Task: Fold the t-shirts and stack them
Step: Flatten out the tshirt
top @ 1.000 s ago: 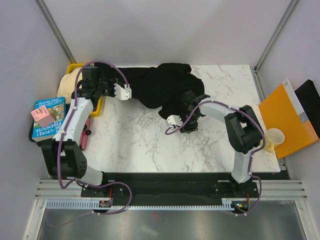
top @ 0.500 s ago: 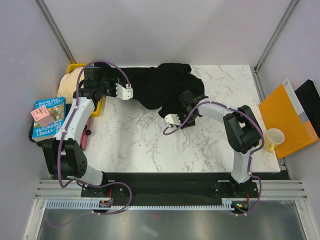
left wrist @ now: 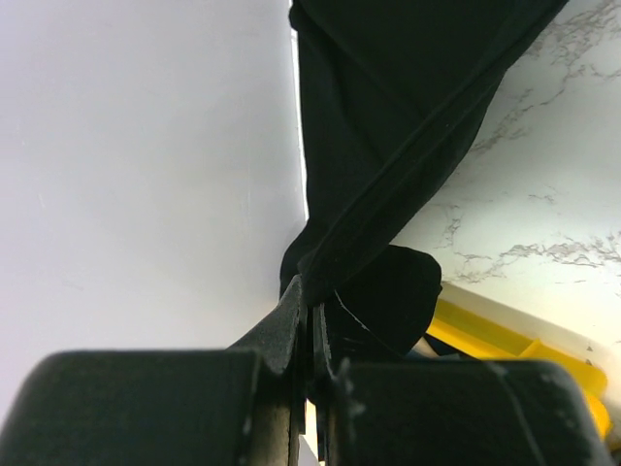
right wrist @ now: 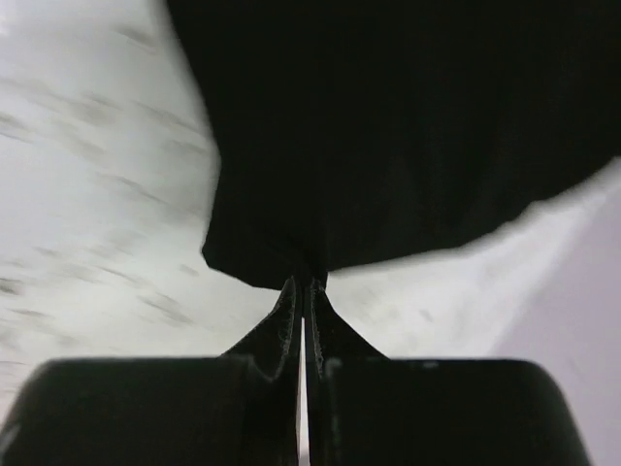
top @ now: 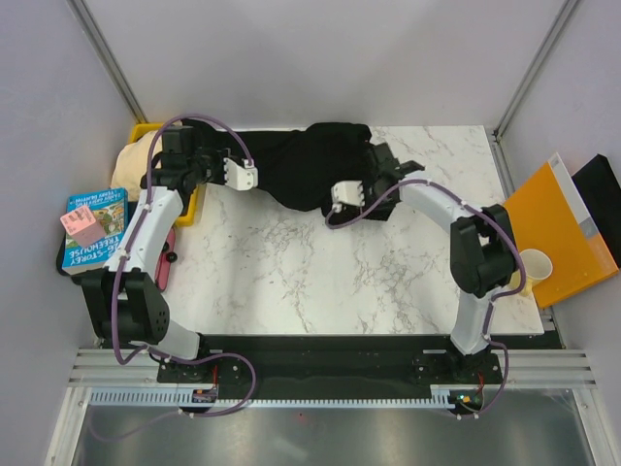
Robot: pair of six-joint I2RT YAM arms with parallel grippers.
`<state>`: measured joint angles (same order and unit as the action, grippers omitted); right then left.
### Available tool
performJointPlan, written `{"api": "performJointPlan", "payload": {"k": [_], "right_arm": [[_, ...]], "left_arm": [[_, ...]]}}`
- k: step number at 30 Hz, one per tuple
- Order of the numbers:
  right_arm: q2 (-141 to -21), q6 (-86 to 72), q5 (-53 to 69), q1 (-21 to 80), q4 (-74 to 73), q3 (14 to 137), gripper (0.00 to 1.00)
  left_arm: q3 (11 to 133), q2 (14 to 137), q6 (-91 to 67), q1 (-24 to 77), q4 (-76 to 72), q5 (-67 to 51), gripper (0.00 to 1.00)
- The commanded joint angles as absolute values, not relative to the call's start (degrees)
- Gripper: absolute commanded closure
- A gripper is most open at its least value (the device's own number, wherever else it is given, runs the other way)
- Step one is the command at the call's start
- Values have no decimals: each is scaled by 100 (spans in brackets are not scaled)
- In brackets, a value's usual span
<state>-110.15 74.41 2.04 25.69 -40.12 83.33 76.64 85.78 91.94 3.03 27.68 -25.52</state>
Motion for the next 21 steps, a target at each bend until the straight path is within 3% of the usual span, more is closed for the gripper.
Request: {"api": "performJointPlan", "payload": {"k": [1, 8, 16, 21], "right_arm": [[-10459, 7242, -1001, 1935, -3157, 9166, 100], [-10968, 7014, -2012, 977, -1691, 10781, 100], [-11276, 7058, -2715, 317, 289, 12013, 100], [-11049, 6996, -2681, 44, 1115, 12173, 100]], "left_arm": [[8077, 8692, 9009, 299, 2619, -2663, 98], [8463, 9078, 8860, 299, 1961, -2935, 98], [9244, 9580, 8122, 334, -190, -3103, 98], [9905, 9773, 7919, 334, -1114, -3286, 98]]}}
